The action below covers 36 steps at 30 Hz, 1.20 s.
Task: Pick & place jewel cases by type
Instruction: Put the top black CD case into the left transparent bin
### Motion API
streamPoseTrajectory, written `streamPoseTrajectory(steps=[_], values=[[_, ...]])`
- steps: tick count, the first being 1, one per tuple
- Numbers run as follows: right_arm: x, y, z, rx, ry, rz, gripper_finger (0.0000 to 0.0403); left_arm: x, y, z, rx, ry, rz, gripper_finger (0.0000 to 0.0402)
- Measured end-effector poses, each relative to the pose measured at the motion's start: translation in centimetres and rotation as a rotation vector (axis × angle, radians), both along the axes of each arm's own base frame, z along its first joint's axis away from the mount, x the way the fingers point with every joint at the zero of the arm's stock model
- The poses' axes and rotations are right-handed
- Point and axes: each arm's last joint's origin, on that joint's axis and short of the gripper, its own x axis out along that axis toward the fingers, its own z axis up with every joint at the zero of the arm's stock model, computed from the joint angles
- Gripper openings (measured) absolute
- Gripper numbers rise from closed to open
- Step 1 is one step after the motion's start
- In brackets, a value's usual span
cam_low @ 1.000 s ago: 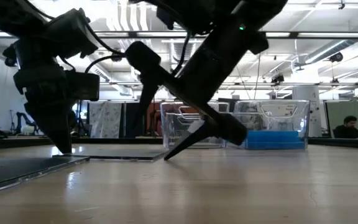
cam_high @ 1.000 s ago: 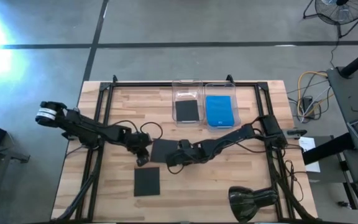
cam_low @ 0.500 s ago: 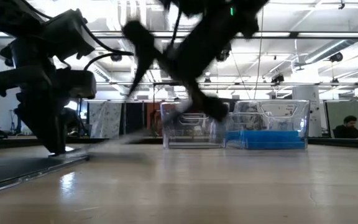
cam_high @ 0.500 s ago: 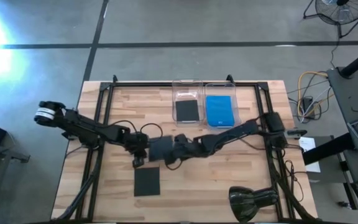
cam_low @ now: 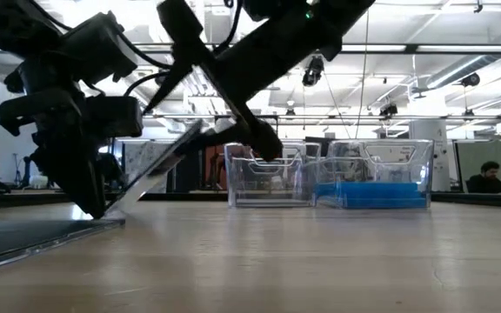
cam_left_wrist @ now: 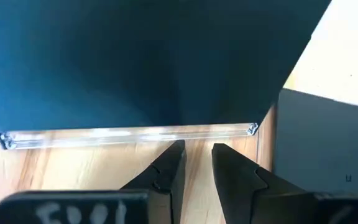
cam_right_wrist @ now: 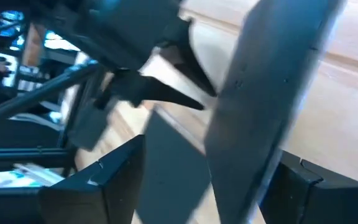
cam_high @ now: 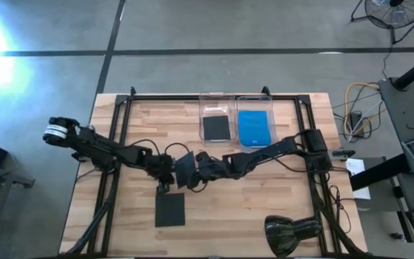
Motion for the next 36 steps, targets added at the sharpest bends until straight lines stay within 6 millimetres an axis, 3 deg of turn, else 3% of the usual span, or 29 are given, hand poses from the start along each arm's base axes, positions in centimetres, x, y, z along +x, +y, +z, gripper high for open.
streamPoseTrajectory(steps=[6, 14, 17, 19, 23, 26, 30, 36], values=[[0.0, -0.5, 0.1, 0.011, 0.010, -0.025, 0.0207, -0.2, 0.1, -0.2, -0.002, 0.013, 0.030, 0.0067], [-0.5, -0.7, -0.5, 0.012, 0.095, -0.013, 0.0033, -0.9, 0.2, 1.5, -0.031, -0.021, 0.132, 0.0067], [-1.3, -1.0, 0.9, -0.040, 0.119, 0.025, 0.0015, -2.4, 0.1, 2.8, -0.059, 0.000, 0.224, 0.0067], [-2.4, -1.6, 3.5, -0.126, 0.106, 0.058, 0.0012, -3.4, -0.1, 4.0, -0.080, -0.008, 0.298, 0.0067], [-6.8, -5.1, 11.4, -0.443, 0.130, 0.032, 0.0012, -5.2, -0.5, 6.0, -0.144, -0.068, 0.381, 0.0067], [-10.6, -9.2, 15.2, -0.633, 0.295, -0.021, 0.0012, -5.7, -0.7, 7.3, -0.199, -0.159, 0.396, 0.0067], [-13.2, -14.4, 15.8, -0.688, 0.493, 0.121, 0.0012, -5.5, -0.7, 8.2, -0.212, -0.257, 0.422, 0.0067], [-13.0, -18.2, 14.5, -0.617, 0.353, 0.514, 0.0013, -4.8, -0.8, 8.1, -0.208, -0.282, 0.449, 0.0067]])
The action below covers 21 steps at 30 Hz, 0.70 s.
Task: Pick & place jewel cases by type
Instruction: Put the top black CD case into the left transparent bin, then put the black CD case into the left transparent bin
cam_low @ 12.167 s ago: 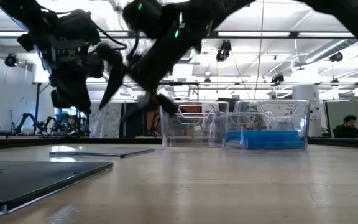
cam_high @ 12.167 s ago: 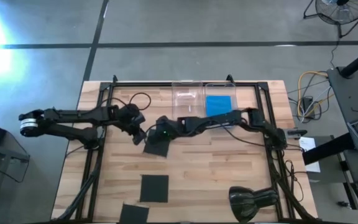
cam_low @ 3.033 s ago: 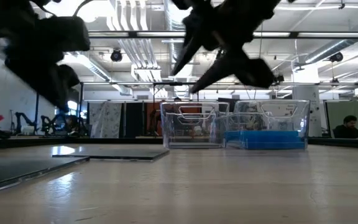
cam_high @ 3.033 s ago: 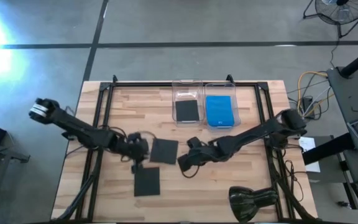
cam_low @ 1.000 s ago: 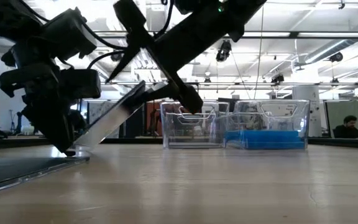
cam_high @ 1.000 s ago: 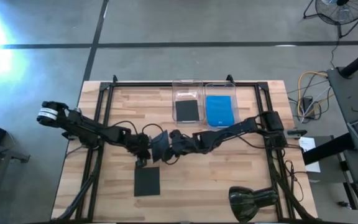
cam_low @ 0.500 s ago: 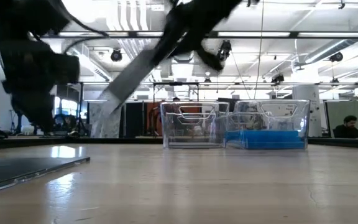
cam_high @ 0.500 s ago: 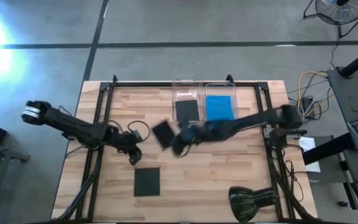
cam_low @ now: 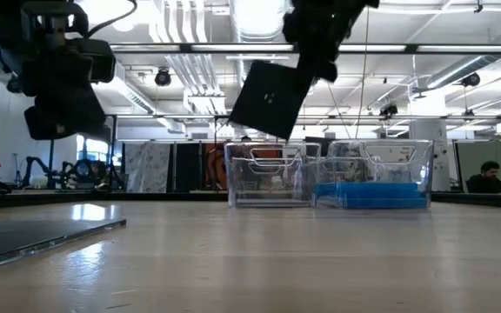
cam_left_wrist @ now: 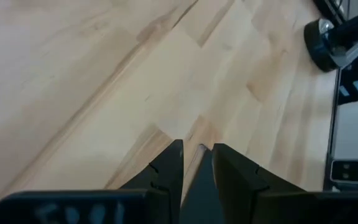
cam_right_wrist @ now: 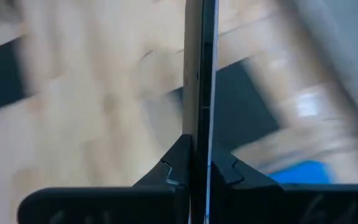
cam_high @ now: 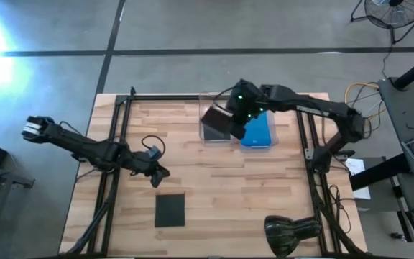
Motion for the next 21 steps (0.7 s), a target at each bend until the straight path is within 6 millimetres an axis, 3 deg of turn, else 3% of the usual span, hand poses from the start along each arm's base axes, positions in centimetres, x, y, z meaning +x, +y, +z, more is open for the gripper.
streamPoseTrajectory(steps=[4, 7, 11, 16, 19, 21], values=[[0.9, -2.1, -1.9, 0.162, 0.062, 0.041, 0.0013, 0.4, -0.1, -0.4, -0.020, 0.018, 0.019, 0.0067], [1.8, -3.3, -2.9, 0.158, 0.130, 0.013, 0.0020, 0.6, -0.2, -0.7, -0.026, 0.036, 0.028, 0.0067], [3.6, -4.2, -3.6, 0.138, 0.158, 0.034, 0.0062, 0.8, -0.3, -0.8, -0.034, 0.040, 0.030, 0.0067], [5.0, -5.7, -3.2, -0.086, 0.249, -0.098, 0.0140, 0.7, -0.6, -0.8, -0.047, 0.038, 0.027, 0.0067], [5.0, -6.2, -1.6, -0.337, 0.341, -0.286, 0.0175, 0.6, -0.9, -0.8, -0.059, 0.037, 0.017, 0.0067], [5.0, -5.9, 0.2, -0.456, 0.311, -0.340, 0.0188, 0.5, -1.2, -0.8, -0.062, 0.038, 0.002, 0.0067]])
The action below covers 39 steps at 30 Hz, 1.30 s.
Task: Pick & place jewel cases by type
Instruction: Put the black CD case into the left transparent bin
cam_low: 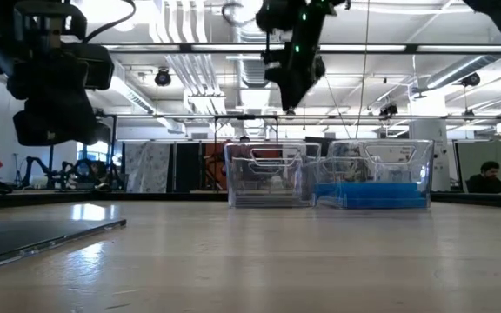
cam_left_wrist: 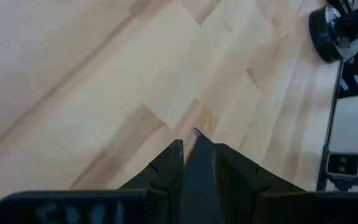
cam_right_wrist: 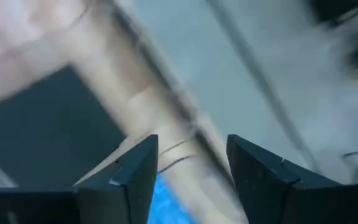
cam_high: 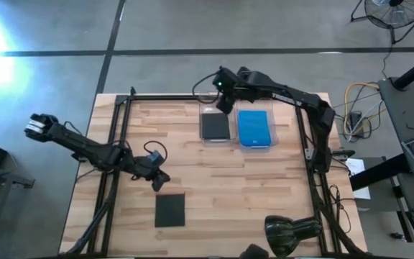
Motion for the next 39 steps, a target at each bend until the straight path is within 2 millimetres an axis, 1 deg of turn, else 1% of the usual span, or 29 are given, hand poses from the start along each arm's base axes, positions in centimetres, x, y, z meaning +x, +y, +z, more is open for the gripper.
streamPoseTrajectory(steps=[2, 4, 5, 7, 8, 10, 13, 15, 18, 19, 21, 24, 27, 29, 31, 33, 35, 37, 39], values=[[0.1, 0.8, 1.9, -0.056, -0.059, 0.014, 0.0196, -0.1, -0.4, 0.0, -0.001, 0.001, -0.020, 0.0067], [0.0, 2.1, 3.4, -0.023, -0.148, 0.056, 0.0198, -0.3, -0.8, 0.0, 0.002, 0.004, -0.049, 0.0067], [0.0, 2.8, 4.1, 0.035, -0.206, 0.085, 0.0198, -0.4, -1.1, 0.0, 0.010, 0.001, -0.073, 0.0067], [0.0, 4.5, 4.8, 0.212, -0.319, 0.152, 0.0196, -0.7, -1.8, 0.0, 0.037, -0.002, -0.156, 0.0067], [0.1, 5.5, 4.9, 0.304, -0.361, 0.171, 0.0194, -0.8, -2.2, 0.0, 0.046, -0.002, -0.208, 0.0067], [0.7, 7.8, 4.2, 0.475, -0.397, 0.174, 0.0191, -1.2, -3.0, -0.2, 0.054, 0.013, -0.295, 0.0067], [1.6, 12.1, 2.0, 0.604, -0.360, 0.122, 0.0188, -1.9, -4.2, -0.7, 0.014, 0.075, -0.391, 0.0067], [2.3, 14.9, -0.1, 0.657, -0.336, 0.096, 0.0187, -2.5, -5.1, -1.2, -0.030, 0.143, -0.434, 0.0067], [3.2, 18.7, -3.3, 0.730, -0.324, 0.108, 0.0187, -3.2, -6.4, -2.1, -0.057, 0.238, -0.456, 0.0067], [3.6, 19.9, -4.2, 0.768, -0.350, 0.126, 0.0187, -3.3, -6.6, -2.4, -0.042, 0.245, -0.444, 0.0067], [4.5, 22.2, -5.9, 0.887, -0.440, 0.152, 0.0187, -3.1, -6.5, -2.7, 0.020, 0.231, -0.362, 0.0067], [5.9, 25.3, -8.0, 1.103, -0.616, 0.196, 0.0187, -2.1, -6.0, -2.2, 0.135, 0.138, -0.202, 0.0067], [7.6, 27.3, -10.5, 1.265, -0.790, 0.186, 0.0187, -1.0, -5.2, -1.5, 0.236, 0.048, -0.089, 0.0067], [8.8, 28.2, -12.4, 1.360, -0.868, 0.156, 0.0187, -0.1, -4.8, -1.7, 0.270, 0.027, -0.091, 0.0067], [9.9, 29.0, -14.4, 1.463, -0.922, 0.137, 0.0187, 0.7, -4.4, -2.3, 0.293, 0.056, -0.130, 0.0067], [10.9, 30.1, -16.2, 1.548, -0.917, 0.139, 0.0187, 1.2, -4.1, -3.2, 0.317, 0.101, -0.167, 0.0067], [11.8, 31.2, -17.6, 1.604, -0.864, 0.154, 0.0187, 1.7, -3.7, -4.1, 0.330, 0.149, -0.160, 0.0067], [12.4, 32.2, -18.6, 1.629, -0.821, 0.182, 0.0186, 1.9, -3.5, -4.8, 0.339, 0.186, -0.150, 0.0067], [12.8, 33.1, -19.0, 1.620, -0.799, 0.211, 0.0182, 2.0, -3.6, -5.3, 0.343, 0.207, -0.162, 0.0067]])
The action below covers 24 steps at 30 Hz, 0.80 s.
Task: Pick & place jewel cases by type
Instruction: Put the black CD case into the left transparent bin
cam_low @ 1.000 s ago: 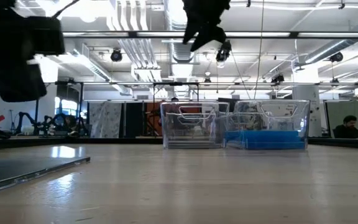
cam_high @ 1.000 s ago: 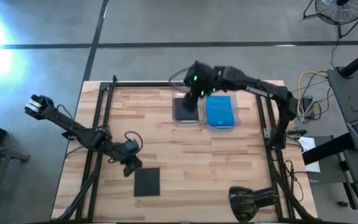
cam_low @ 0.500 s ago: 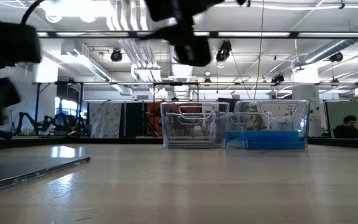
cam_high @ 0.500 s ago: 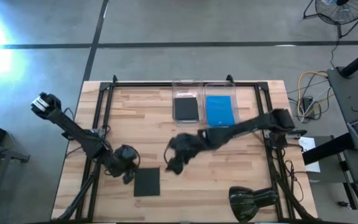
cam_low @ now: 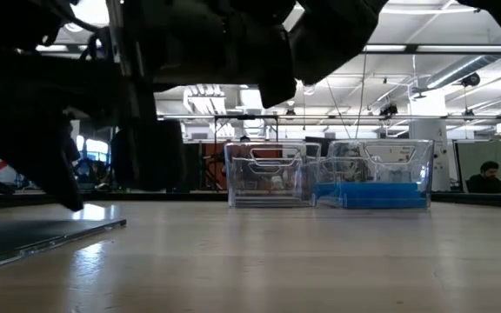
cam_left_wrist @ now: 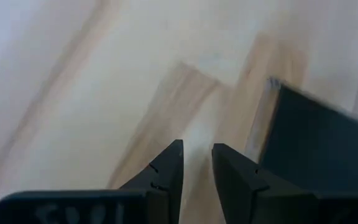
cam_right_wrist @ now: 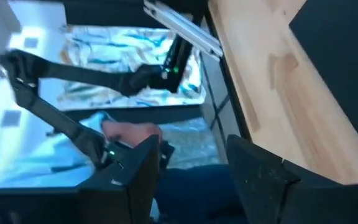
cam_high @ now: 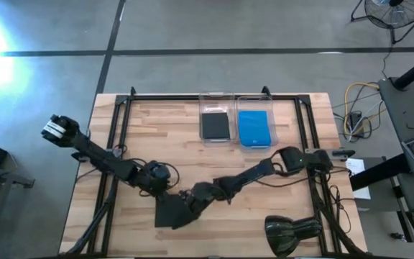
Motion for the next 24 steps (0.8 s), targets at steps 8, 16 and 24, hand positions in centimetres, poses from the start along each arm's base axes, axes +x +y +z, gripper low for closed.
streamPoseTrajectory(steps=[8, 16, 24], values=[[-0.6, 2.0, -1.1, -0.462, 0.068, 0.046, 0.0154, 0.3, -0.7, -1.0, -0.008, 0.061, -0.166, 0.0067], [-0.3, 2.0, -0.5, -0.693, 0.062, 0.053, 0.0135, 0.1, -1.2, -1.0, -0.126, 0.093, -0.182, 0.0067], [-1.1, -1.1, -1.0, -0.857, 0.297, -0.037, 0.0134, -0.6, -1.9, -1.1, -0.192, 0.149, -0.194, 0.0067]])
